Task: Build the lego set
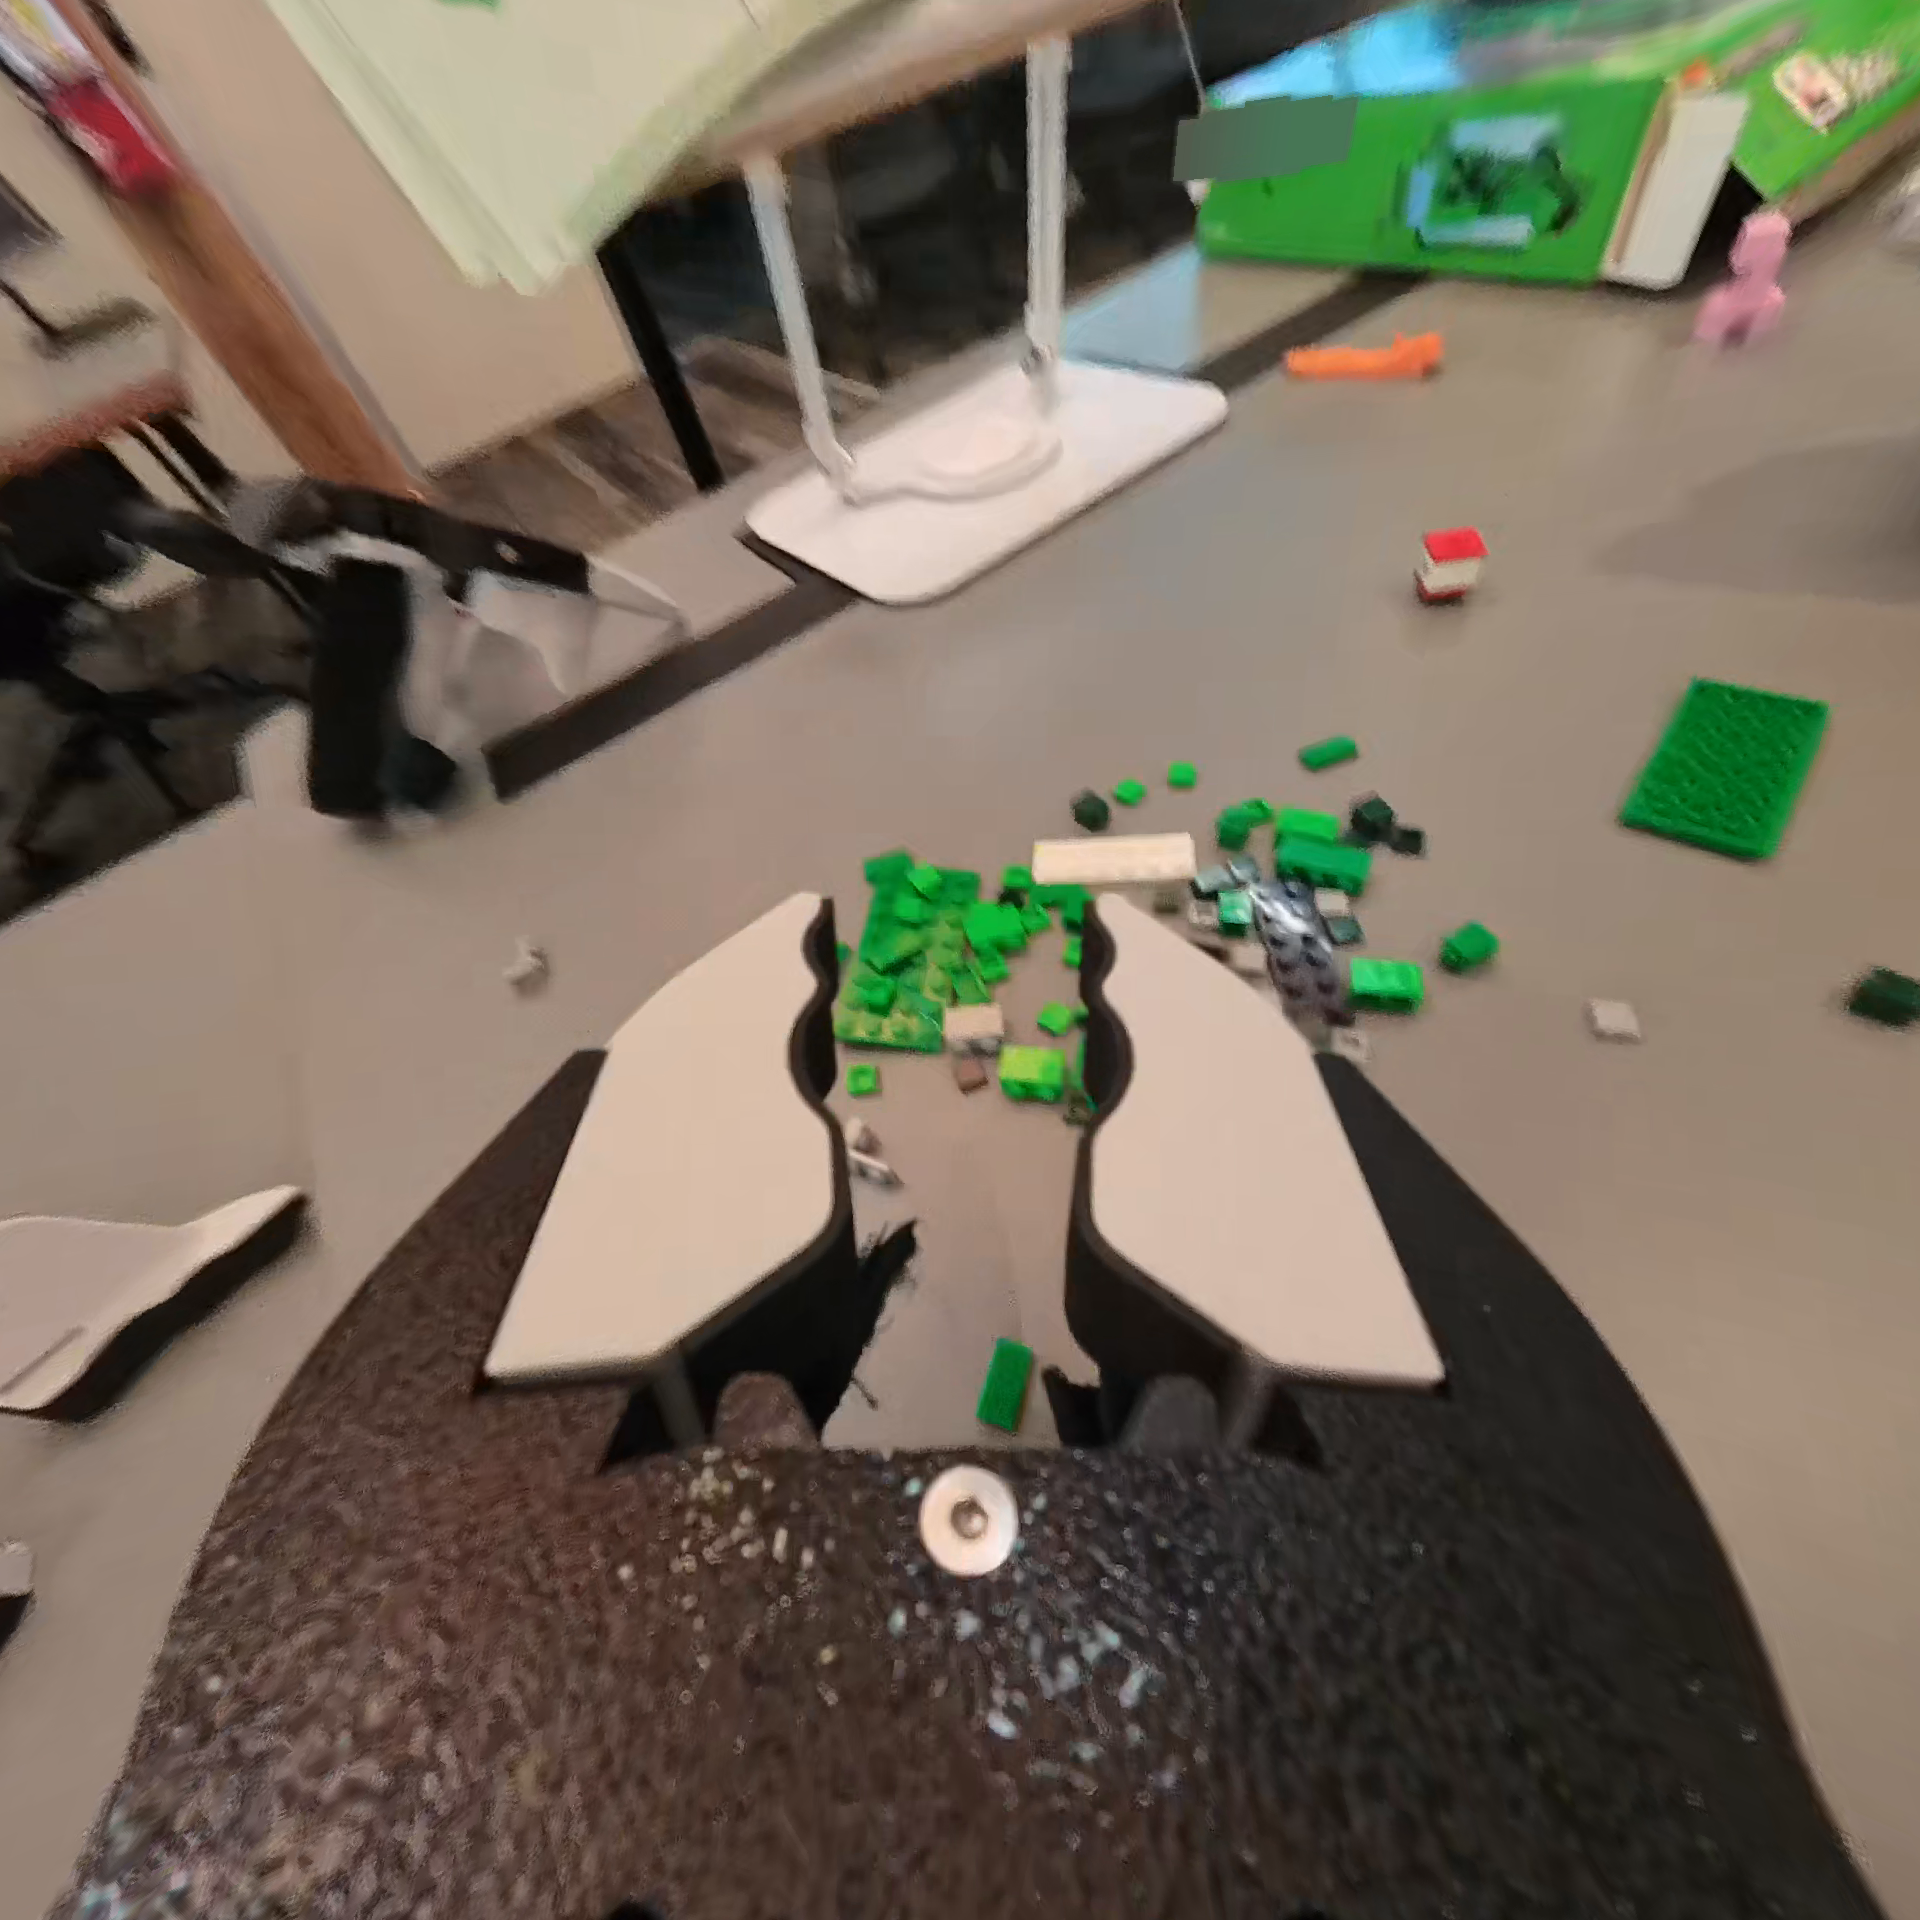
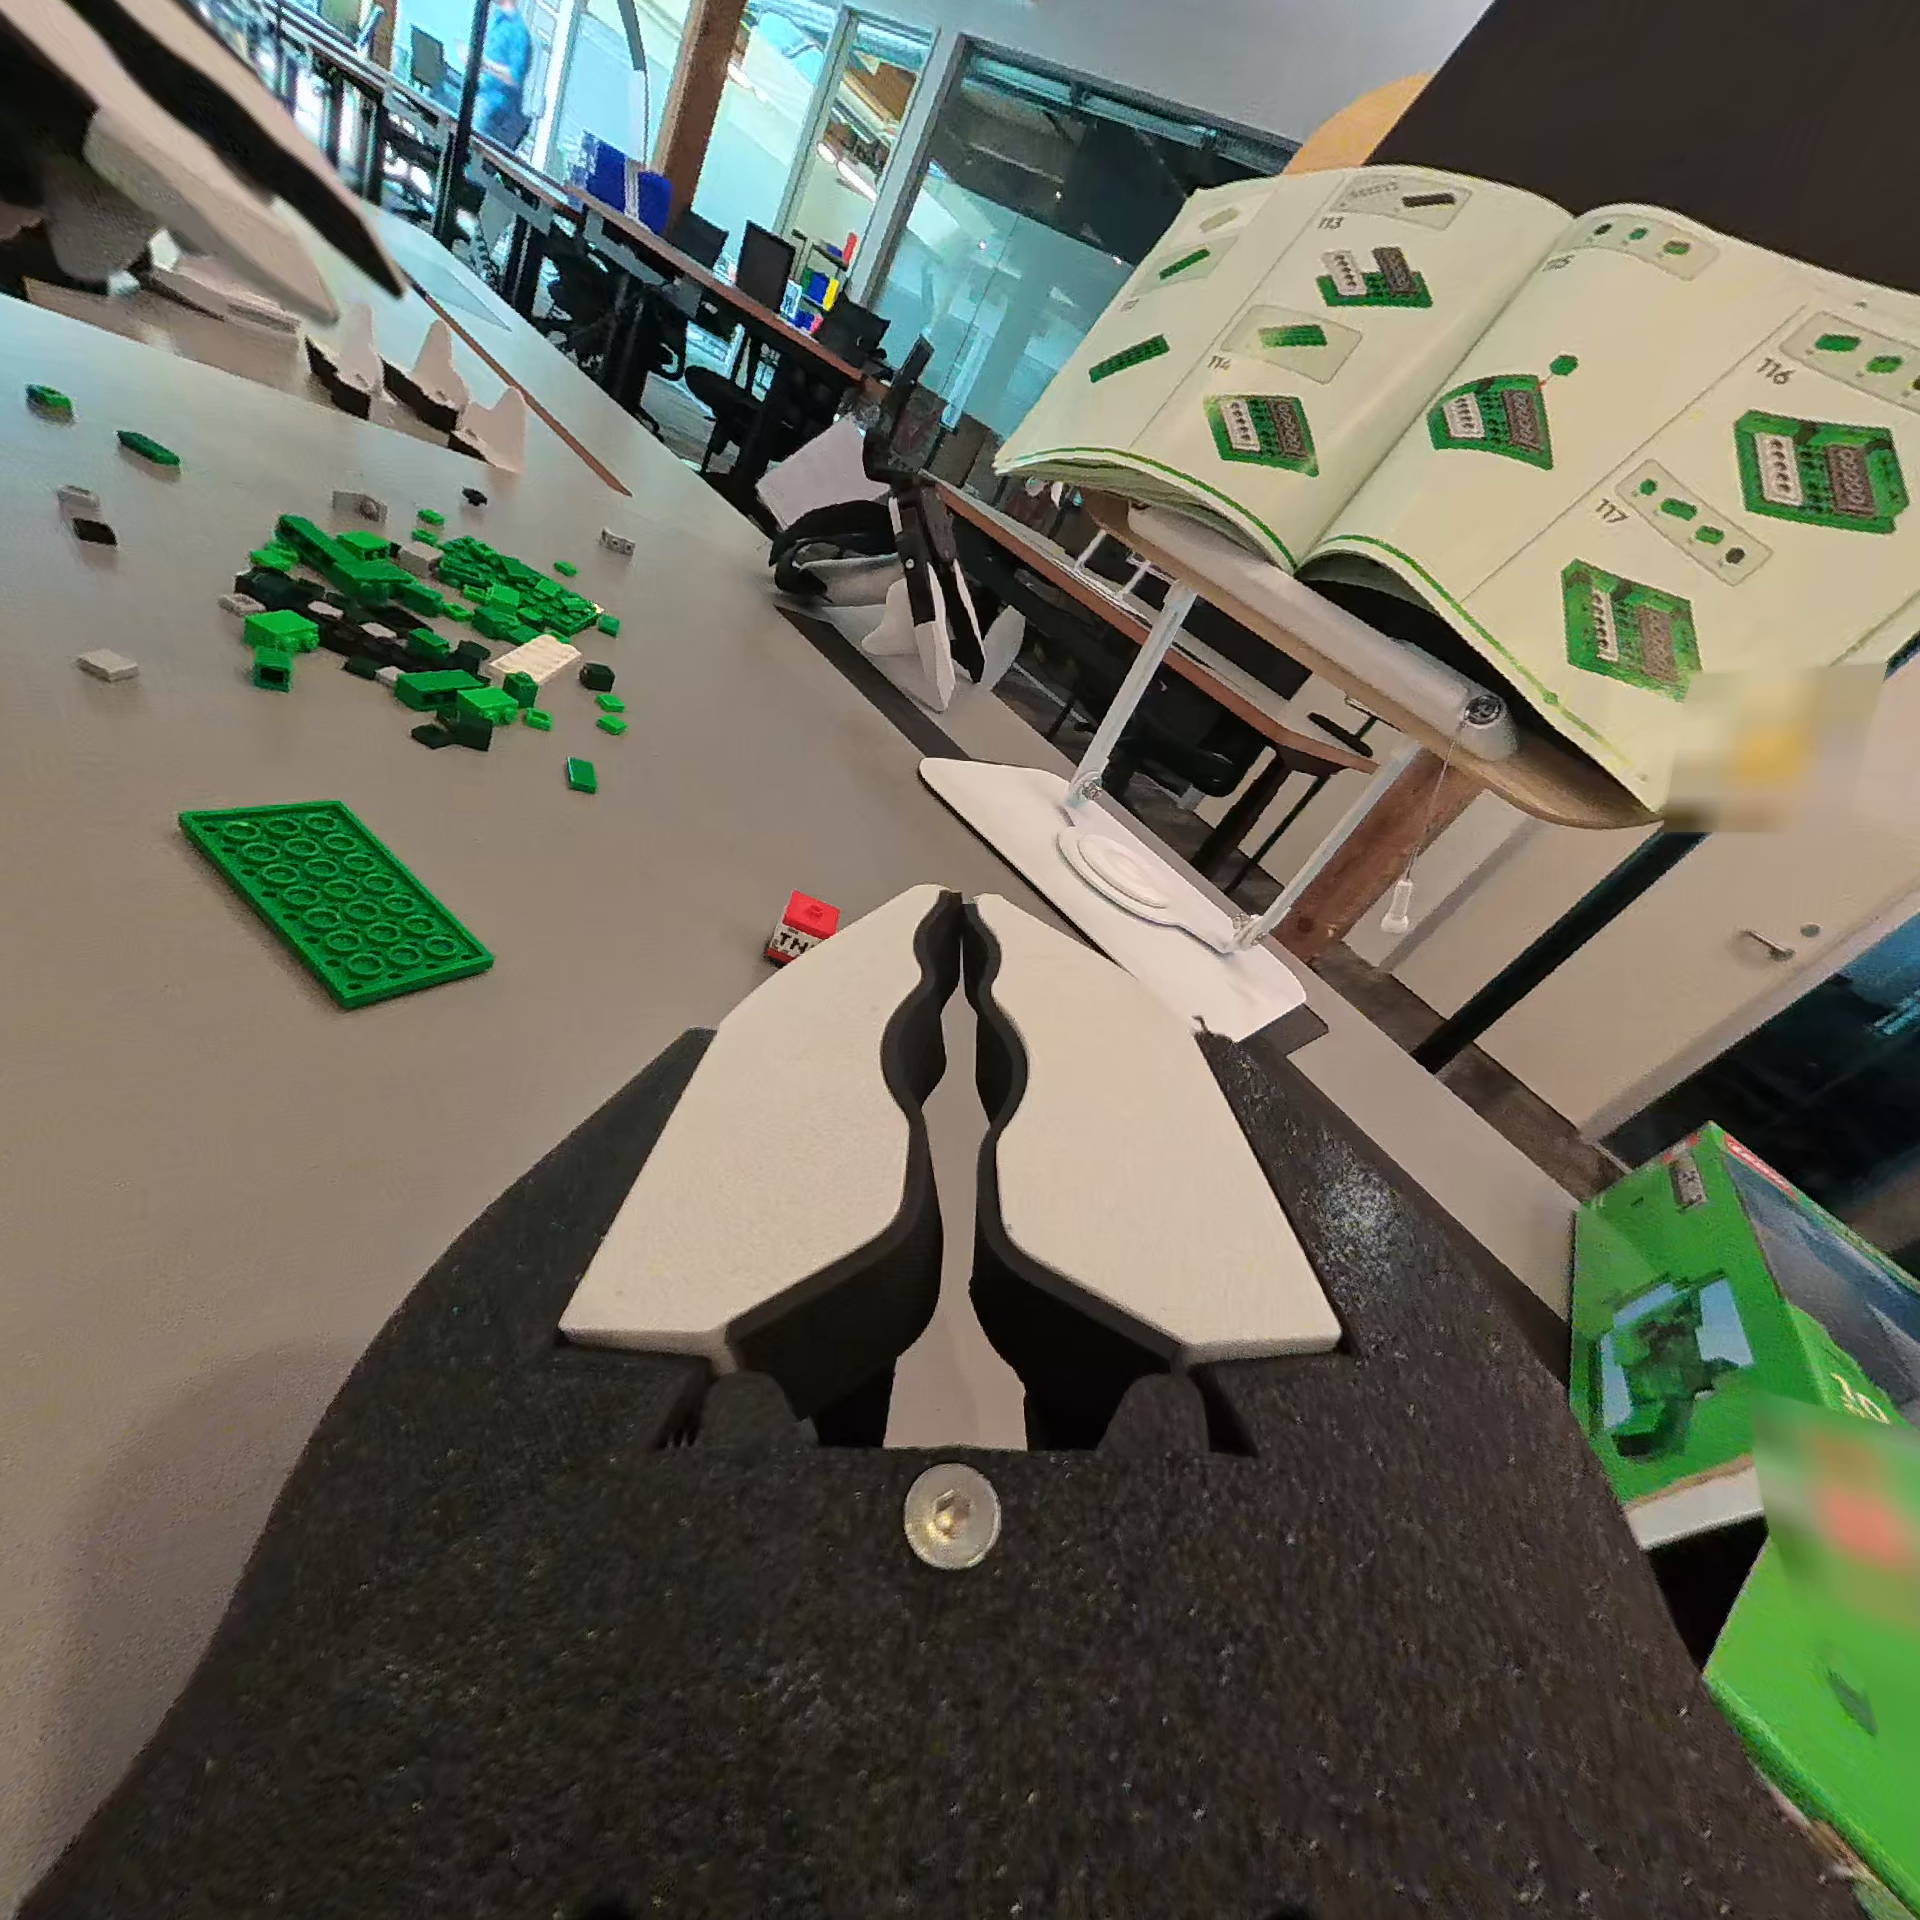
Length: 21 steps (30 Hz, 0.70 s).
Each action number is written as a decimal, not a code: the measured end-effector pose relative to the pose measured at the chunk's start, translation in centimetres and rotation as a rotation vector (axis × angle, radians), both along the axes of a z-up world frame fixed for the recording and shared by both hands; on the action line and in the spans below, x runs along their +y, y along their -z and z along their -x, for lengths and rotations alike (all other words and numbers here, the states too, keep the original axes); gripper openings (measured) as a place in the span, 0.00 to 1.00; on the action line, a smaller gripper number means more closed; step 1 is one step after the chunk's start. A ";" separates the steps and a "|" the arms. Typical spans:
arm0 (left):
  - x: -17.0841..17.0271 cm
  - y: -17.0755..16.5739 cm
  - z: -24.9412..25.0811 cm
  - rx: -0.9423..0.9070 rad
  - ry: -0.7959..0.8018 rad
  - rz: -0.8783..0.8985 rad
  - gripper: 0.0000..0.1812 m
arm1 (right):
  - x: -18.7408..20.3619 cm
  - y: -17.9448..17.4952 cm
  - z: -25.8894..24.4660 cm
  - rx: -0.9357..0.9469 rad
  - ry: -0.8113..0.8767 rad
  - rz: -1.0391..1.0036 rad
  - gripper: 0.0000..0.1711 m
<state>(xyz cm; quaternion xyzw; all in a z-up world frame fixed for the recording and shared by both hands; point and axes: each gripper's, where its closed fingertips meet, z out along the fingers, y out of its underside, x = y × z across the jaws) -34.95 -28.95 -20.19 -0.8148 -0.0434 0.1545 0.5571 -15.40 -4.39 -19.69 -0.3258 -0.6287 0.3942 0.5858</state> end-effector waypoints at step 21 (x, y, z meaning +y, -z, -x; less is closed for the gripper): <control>-3.0 5.1 -7.4 -0.168 0.565 0.335 0.19 | -0.3 0.3 0.2 -0.010 0.001 -0.015 0.00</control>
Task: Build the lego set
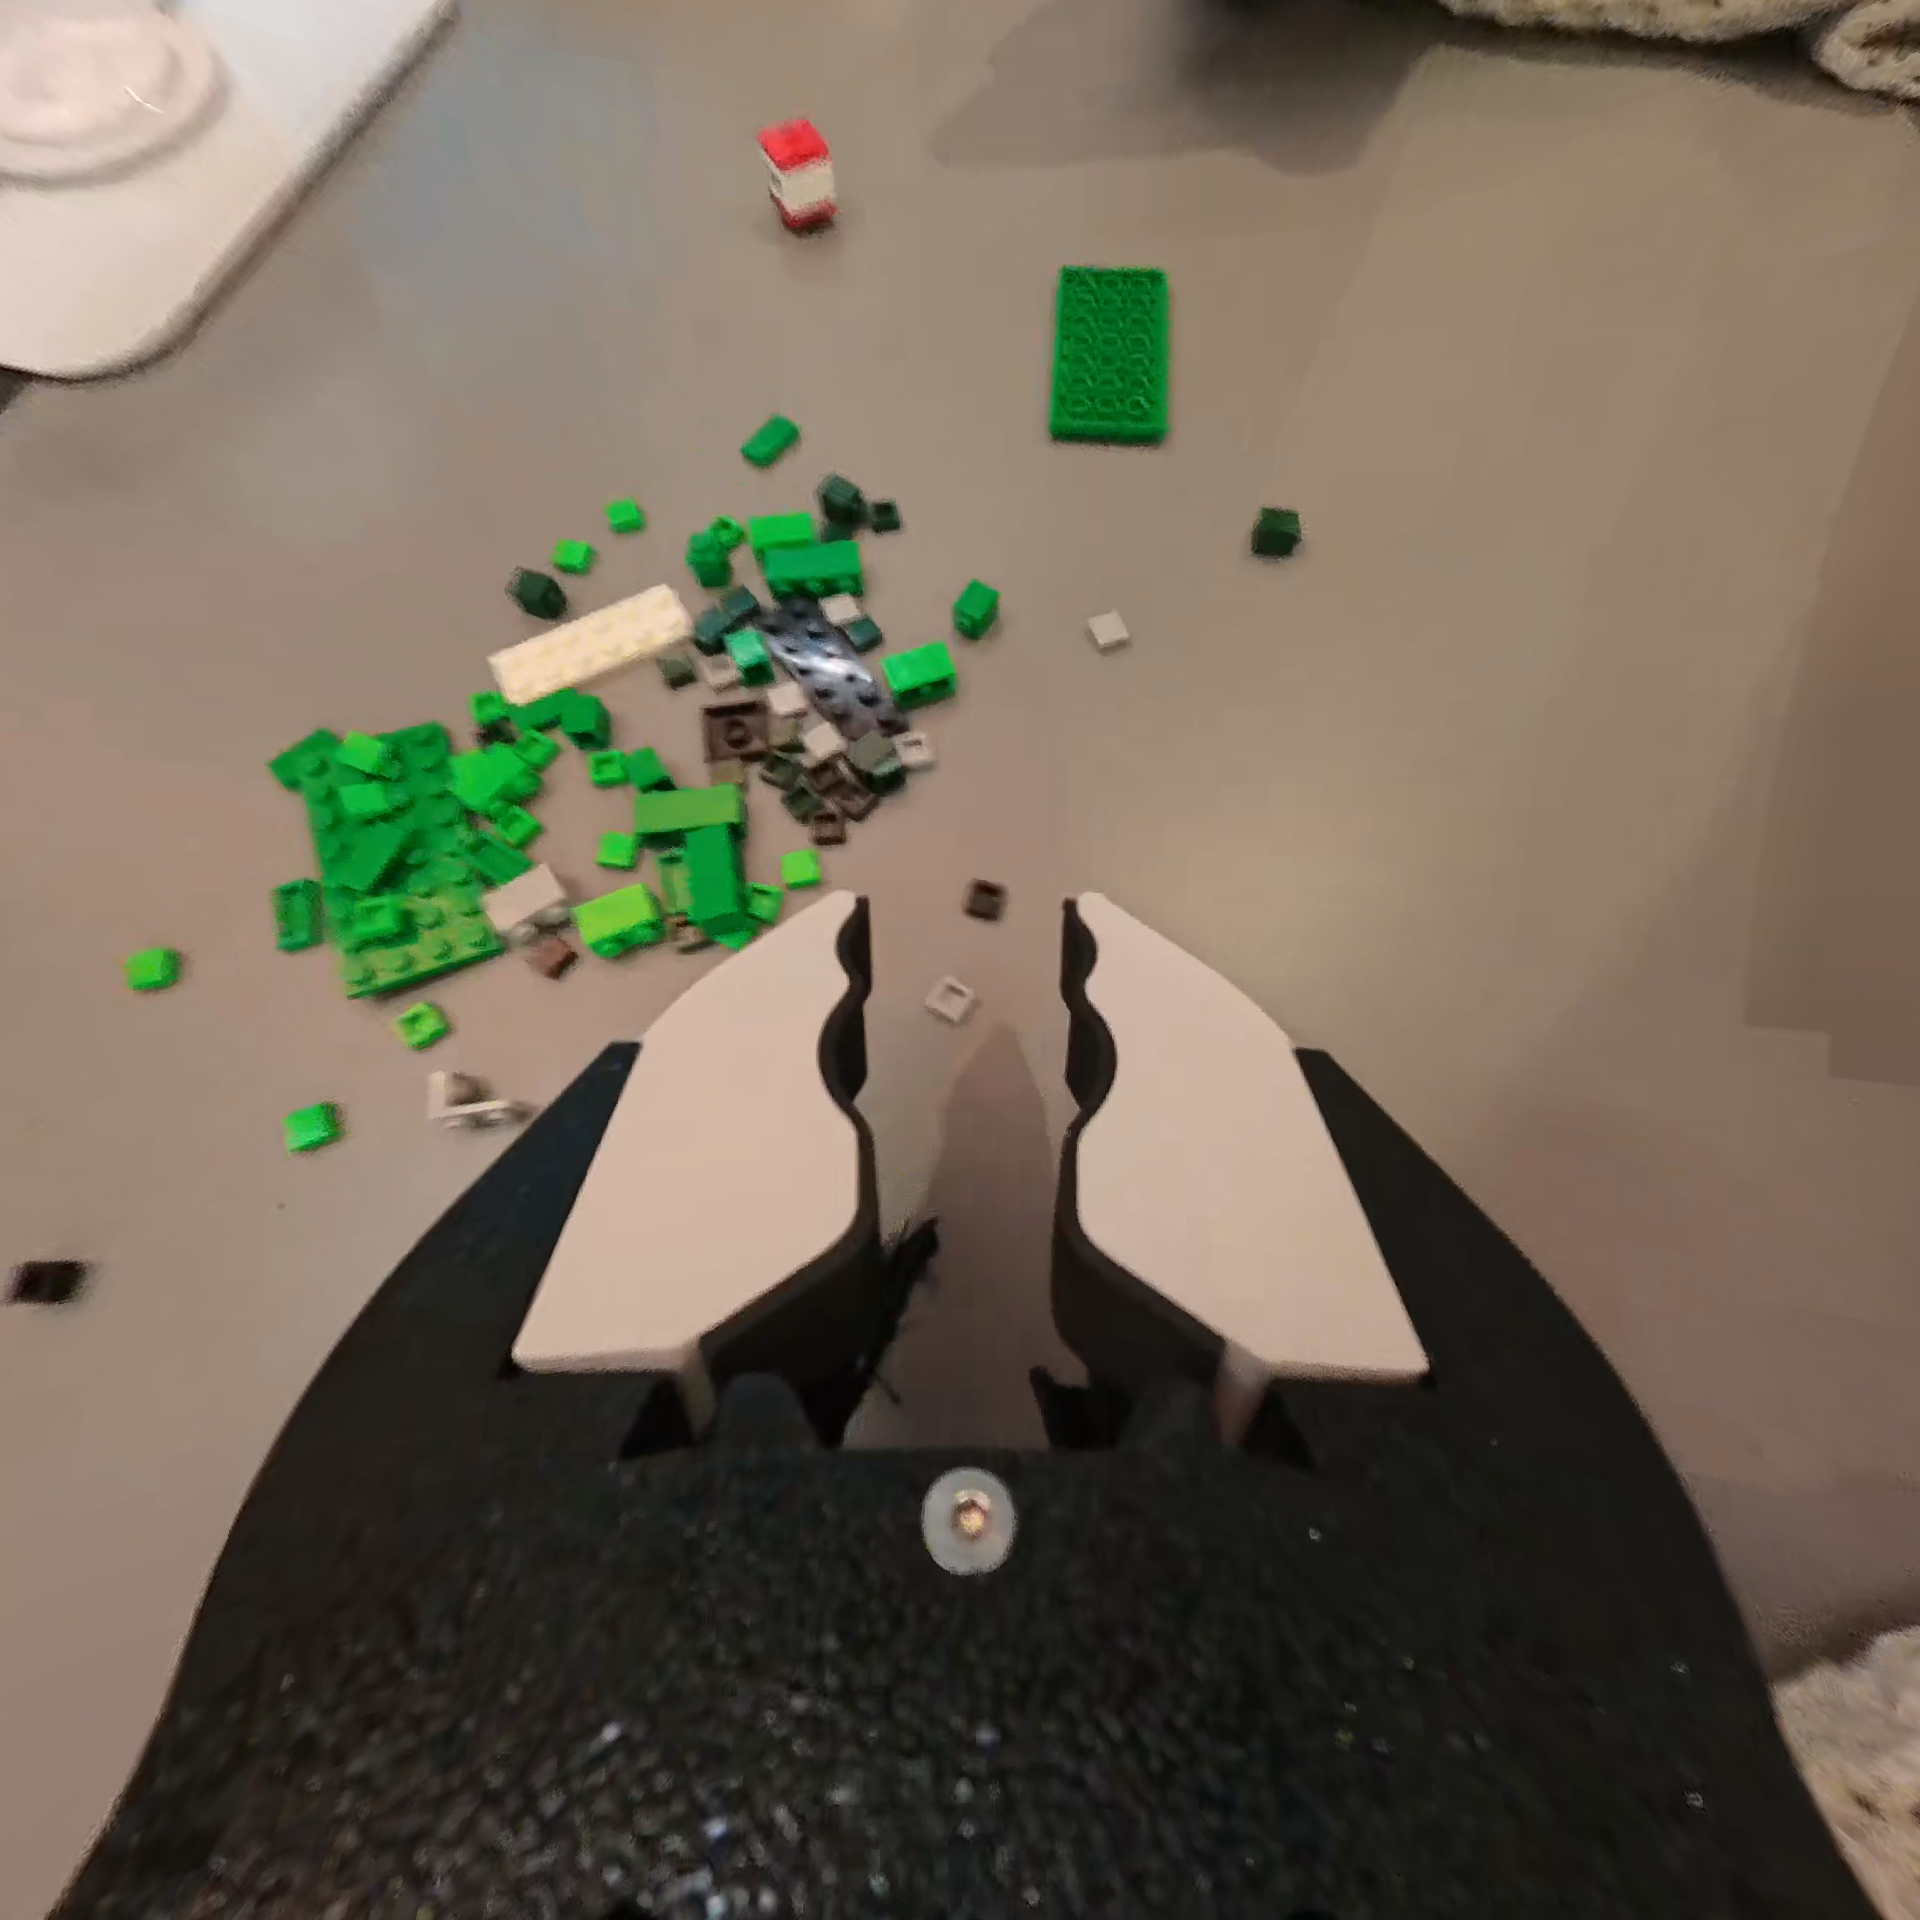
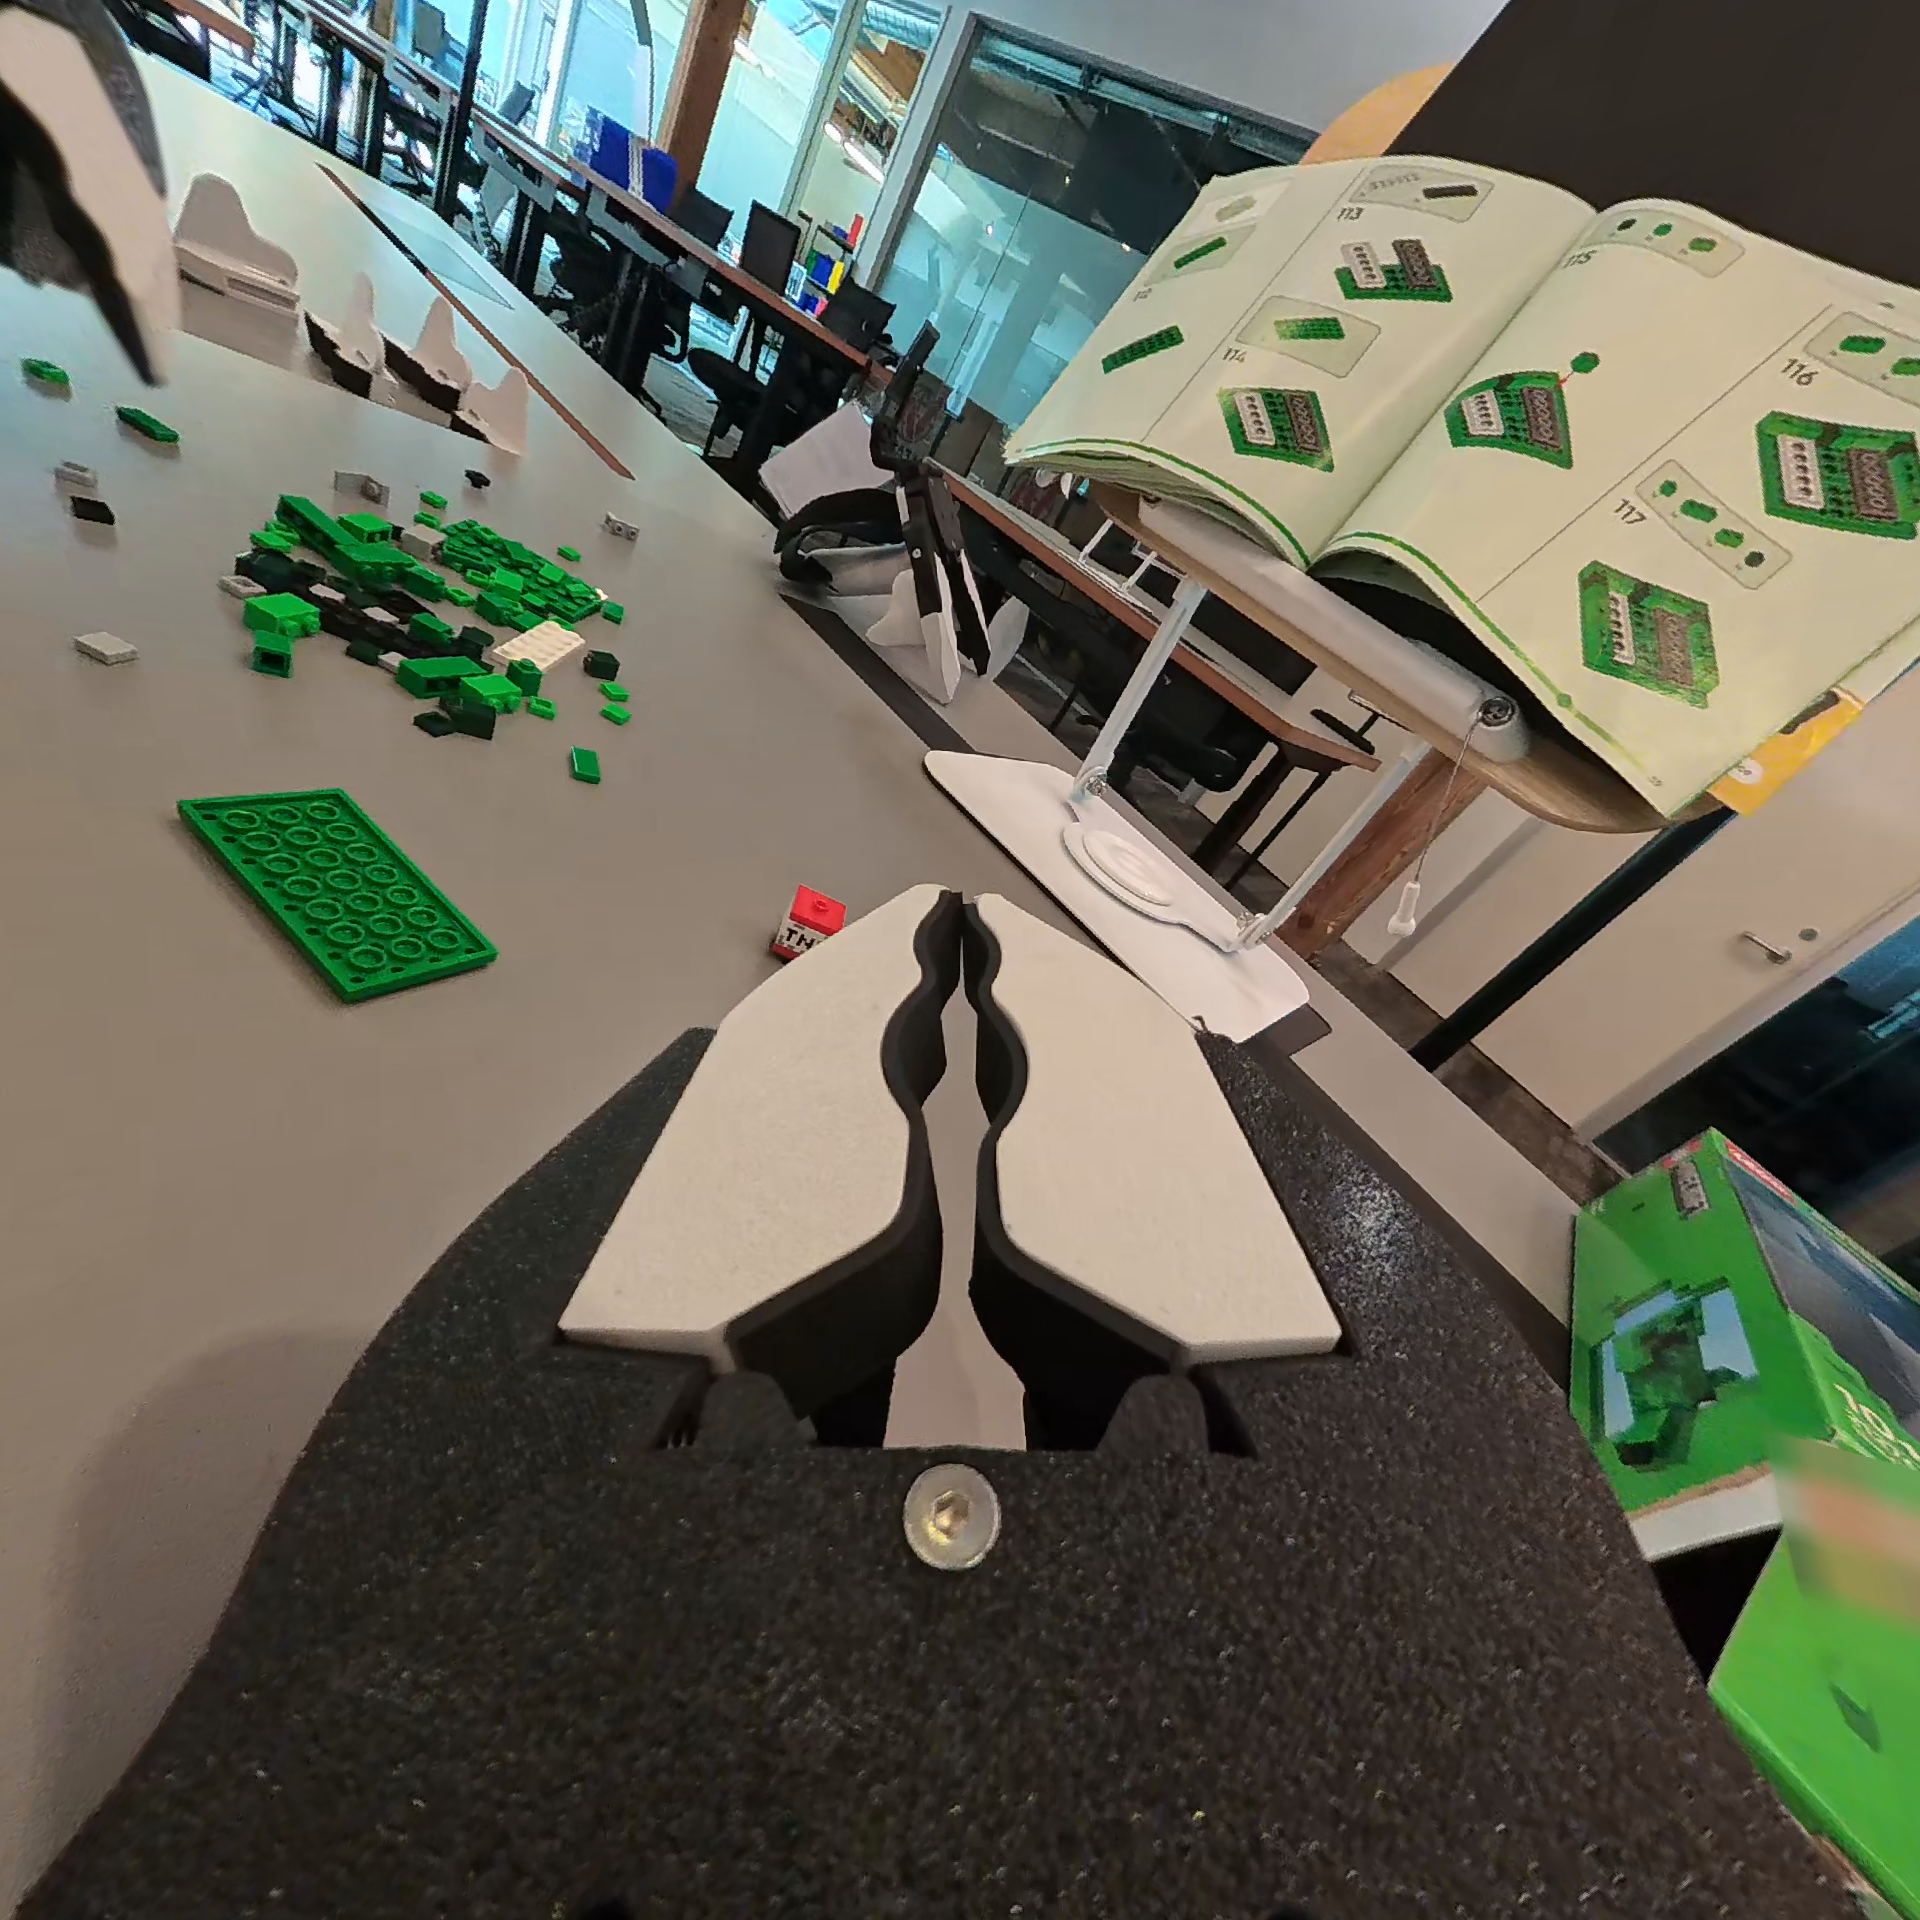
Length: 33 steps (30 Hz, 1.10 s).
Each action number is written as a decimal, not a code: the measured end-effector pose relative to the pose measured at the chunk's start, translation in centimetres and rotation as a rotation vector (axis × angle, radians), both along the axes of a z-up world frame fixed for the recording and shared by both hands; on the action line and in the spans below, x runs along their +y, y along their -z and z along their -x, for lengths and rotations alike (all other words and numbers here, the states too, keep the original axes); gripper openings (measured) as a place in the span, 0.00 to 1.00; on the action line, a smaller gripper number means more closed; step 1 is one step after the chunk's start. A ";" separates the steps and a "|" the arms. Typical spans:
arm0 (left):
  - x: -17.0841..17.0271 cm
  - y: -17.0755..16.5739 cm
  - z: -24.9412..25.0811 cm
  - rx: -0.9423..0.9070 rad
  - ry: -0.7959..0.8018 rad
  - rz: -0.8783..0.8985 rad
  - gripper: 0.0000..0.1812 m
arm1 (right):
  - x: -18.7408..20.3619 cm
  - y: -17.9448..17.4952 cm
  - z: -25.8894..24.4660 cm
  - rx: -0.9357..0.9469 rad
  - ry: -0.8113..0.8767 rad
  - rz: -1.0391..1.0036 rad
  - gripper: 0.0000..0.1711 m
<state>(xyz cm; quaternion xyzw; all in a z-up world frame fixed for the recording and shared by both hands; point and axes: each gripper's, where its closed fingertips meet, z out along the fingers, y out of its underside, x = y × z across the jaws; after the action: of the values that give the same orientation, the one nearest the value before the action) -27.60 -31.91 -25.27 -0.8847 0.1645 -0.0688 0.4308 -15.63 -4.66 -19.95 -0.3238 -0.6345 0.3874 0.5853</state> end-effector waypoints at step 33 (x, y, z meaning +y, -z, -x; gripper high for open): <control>4.7 -1.0 4.4 0.168 -0.365 -0.220 0.17 | -0.7 0.2 0.3 -0.011 -0.009 -0.026 0.00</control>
<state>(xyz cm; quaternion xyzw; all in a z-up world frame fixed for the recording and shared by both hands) -31.97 -27.23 -24.23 -0.8501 0.0435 0.1026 0.5147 -15.98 -5.37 -20.19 -0.3155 -0.6442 0.3799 0.5841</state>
